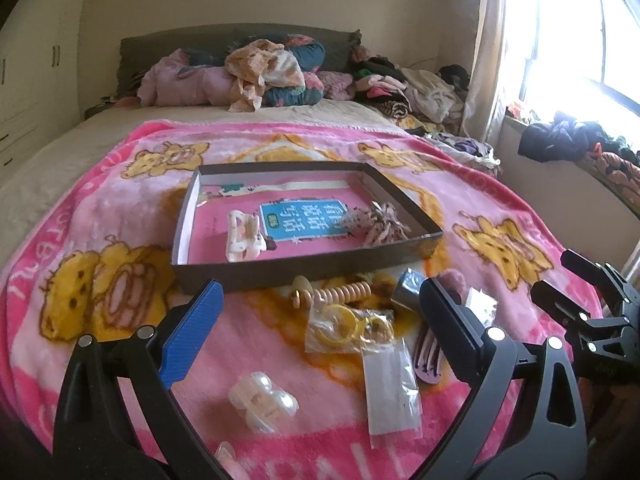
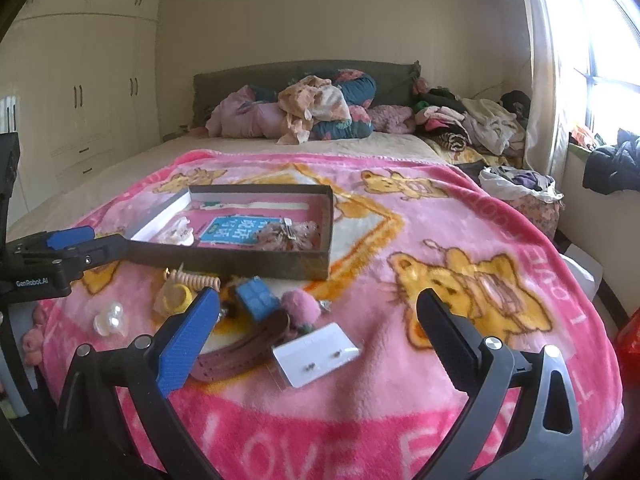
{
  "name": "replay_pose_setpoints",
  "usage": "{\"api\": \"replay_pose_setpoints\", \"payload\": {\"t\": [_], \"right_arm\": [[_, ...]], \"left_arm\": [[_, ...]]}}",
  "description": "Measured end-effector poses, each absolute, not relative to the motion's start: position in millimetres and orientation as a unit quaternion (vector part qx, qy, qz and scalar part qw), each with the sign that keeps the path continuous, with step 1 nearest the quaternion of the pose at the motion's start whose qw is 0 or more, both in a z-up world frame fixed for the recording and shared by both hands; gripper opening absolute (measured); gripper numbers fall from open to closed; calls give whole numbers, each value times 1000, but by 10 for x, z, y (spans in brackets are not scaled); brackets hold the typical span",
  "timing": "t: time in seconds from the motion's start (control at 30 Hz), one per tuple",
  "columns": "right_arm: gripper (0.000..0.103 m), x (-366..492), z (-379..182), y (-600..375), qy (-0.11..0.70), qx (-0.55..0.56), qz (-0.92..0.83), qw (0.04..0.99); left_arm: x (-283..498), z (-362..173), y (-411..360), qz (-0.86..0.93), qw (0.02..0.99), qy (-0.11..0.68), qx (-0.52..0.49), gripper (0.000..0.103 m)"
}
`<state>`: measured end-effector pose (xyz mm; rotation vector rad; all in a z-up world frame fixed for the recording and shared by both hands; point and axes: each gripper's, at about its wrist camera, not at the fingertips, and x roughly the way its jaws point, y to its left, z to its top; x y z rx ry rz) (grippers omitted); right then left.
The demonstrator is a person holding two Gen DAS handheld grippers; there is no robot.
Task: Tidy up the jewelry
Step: 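Withdraw both open tools from the tray back over the loose accessories, then grasp the clear plastic bag with the left tool while the right tool grasps the white earring card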
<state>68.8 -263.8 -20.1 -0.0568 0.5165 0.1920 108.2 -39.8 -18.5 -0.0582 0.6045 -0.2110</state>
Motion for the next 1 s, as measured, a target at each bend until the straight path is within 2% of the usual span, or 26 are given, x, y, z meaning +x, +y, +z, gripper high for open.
{"api": "replay_pose_setpoints", "payload": {"t": [0.83, 1.0], "right_arm": [[96, 1046, -782, -2785, 355, -31, 88, 930], [96, 1136, -857, -2763, 369, -28, 103, 923]], "left_arm": [[1075, -853, -928, -158, 901, 402, 34, 90], [1102, -930, -959, -161, 895, 414, 33, 87]]}}
